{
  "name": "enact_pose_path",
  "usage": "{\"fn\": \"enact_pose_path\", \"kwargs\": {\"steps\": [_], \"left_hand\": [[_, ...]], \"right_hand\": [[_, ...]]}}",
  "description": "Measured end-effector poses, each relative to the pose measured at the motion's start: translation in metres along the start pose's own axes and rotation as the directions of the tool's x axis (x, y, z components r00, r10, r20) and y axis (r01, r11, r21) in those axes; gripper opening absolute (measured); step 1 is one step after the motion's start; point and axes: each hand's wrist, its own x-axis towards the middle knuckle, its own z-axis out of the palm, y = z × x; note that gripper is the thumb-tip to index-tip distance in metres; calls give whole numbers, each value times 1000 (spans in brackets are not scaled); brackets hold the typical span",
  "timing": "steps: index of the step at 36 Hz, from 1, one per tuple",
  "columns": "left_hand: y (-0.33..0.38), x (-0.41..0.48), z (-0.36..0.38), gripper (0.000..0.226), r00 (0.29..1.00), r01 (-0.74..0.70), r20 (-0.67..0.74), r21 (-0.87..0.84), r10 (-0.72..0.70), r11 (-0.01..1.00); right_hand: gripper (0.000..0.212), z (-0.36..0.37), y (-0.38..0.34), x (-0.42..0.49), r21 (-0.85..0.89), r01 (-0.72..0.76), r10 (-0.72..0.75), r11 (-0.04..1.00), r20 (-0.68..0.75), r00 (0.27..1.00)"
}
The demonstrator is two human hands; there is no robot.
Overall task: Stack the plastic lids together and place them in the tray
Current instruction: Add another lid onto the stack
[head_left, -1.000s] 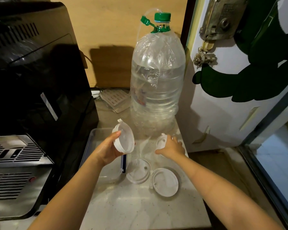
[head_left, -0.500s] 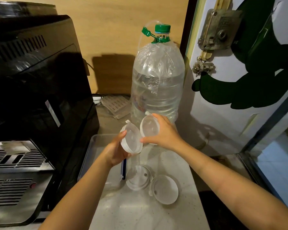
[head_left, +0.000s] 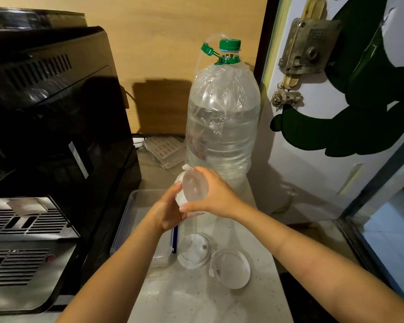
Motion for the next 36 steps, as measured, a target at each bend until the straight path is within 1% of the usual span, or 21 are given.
{"fn": "enact_pose_path", "kwargs": {"steps": [3,9,14,20,24,28,30,33,36], "left_hand": [[2,-1,2,88,1000,-4,12,-9,4,1000],[3,-1,1,89,999,-17,44,25,15,1000],[2,1,0,87,998,-16,53,38,14,999],[0,0,-3,87,1000,-13,19,84,12,996],[-1,-2,-4,87,1000,-9,-23,118,12,993],[-5,-4,-6,83,999,-15,-33,151,20,988],[-10,-6,-8,84,999,-11,-43,156,18,988],[-19,-9,-12,91,998,4,-64,159,7,987],[-28,-12,-14,97,997,22,-81,147,-10,989]], "right_hand": [[94,-1,-1,0,-3,4,-4,1000,4,1000],[106,1,-1,1,-32,-21,23,999,45,999],[107,-1,2,3,-69,-24,30,997,94,995],[102,0,6,5,-81,-16,30,997,170,985],[102,3,8,7,-61,-41,53,997,202,978],[99,3,11,5,-36,-37,45,999,246,968],[103,2,17,3,-29,-43,50,999,263,964],[111,-1,32,-3,-24,-95,98,995,273,957],[117,-2,52,-12,-71,-133,148,989,305,941]]}}
